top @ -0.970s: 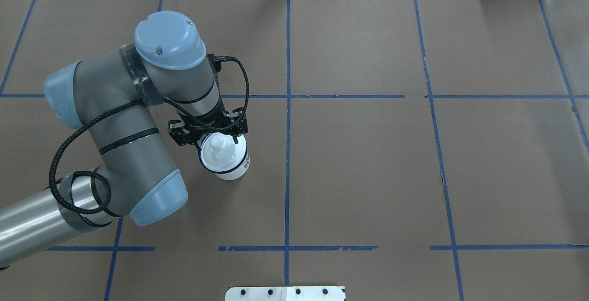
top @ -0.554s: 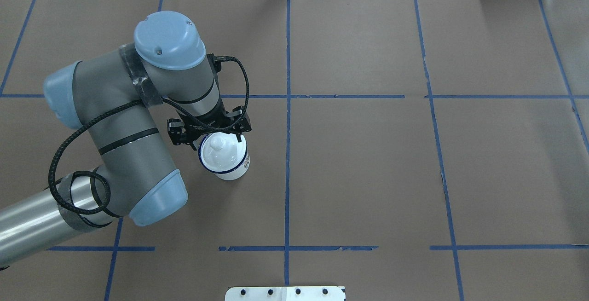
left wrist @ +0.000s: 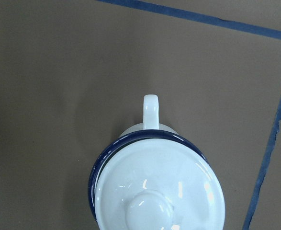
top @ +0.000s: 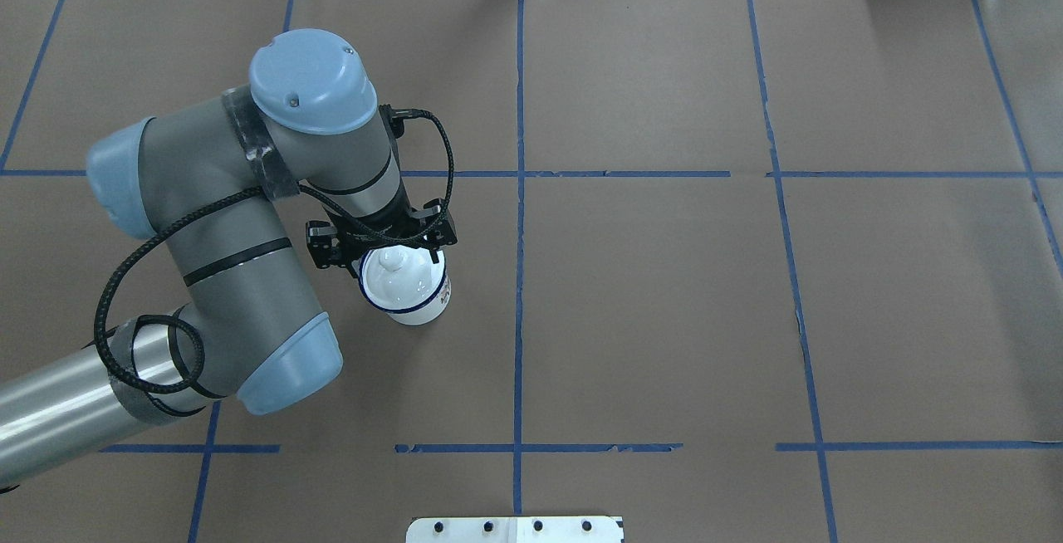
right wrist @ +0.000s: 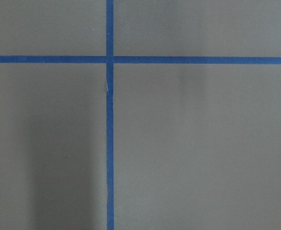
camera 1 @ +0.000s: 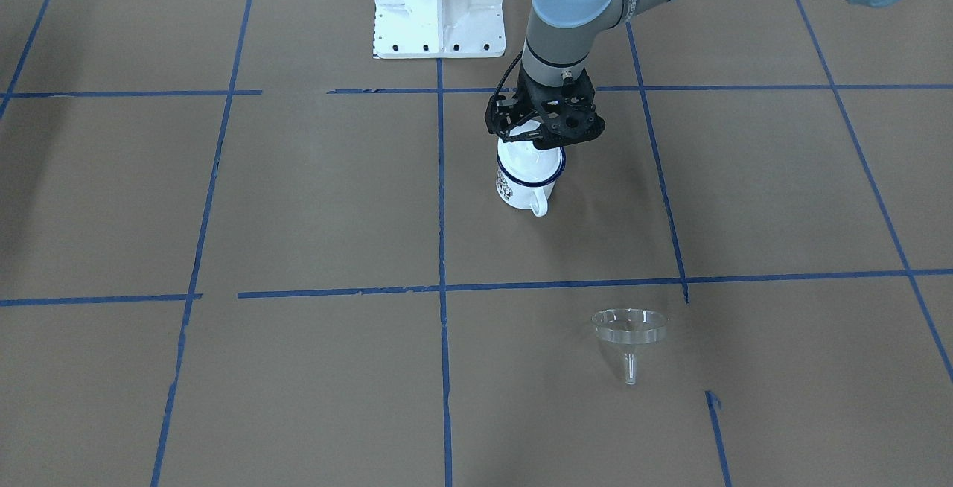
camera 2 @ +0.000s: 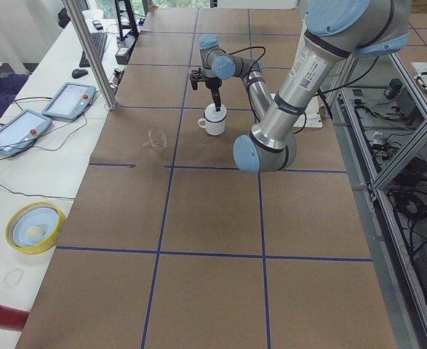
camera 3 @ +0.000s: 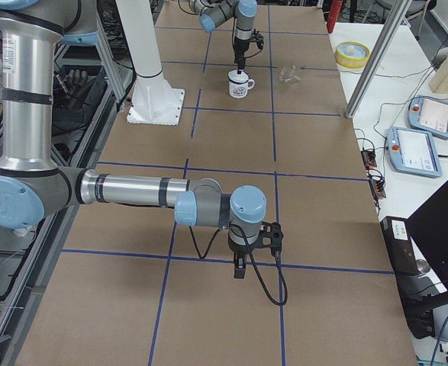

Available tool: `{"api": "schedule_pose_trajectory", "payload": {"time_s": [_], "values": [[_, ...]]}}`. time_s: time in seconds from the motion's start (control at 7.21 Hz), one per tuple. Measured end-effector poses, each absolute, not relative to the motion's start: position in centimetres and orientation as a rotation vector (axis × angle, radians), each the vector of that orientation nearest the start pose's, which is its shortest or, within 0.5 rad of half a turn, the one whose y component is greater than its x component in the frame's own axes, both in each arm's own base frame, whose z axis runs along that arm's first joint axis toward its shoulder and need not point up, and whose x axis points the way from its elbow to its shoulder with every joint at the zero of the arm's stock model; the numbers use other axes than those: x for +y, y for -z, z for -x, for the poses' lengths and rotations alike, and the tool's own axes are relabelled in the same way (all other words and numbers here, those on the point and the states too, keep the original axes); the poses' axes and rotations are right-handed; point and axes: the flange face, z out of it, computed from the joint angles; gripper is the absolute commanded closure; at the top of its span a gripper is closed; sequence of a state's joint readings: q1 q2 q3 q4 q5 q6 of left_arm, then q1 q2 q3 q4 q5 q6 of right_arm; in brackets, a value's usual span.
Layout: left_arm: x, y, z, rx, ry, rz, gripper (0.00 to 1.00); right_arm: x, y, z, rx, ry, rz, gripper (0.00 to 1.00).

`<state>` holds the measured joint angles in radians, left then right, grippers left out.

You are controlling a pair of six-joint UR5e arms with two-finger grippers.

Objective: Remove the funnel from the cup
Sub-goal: 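Lower the white lid onto the mug and adjust it with the left gripper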

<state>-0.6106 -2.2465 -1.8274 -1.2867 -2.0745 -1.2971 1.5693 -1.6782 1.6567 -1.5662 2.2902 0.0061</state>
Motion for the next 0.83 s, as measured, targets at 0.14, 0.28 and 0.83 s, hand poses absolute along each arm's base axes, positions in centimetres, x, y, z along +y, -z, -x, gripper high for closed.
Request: {"api": "schedule_pose_trajectory", "payload": {"time_s": [0.14, 0.28, 0.83], "values": [[-42.8, -19.1, -47.4, 0.773, 0.16, 0.175, 0.0, -44.5, -67.0, -6.7, -0.719, -0.01, 0.019, 0.0], [-42.4, -19.3, -47.8, 0.766, 0.167, 0.183, 0.0, -44.5, -67.0, -6.7, -0.719, -0.01, 0.019, 0.0], [-41.7, -19.9, -48.5, 0.753, 0.169, 0.196, 0.0, -44.5, -67.0, -6.7, -0.719, -0.01, 0.019, 0.0]]}}
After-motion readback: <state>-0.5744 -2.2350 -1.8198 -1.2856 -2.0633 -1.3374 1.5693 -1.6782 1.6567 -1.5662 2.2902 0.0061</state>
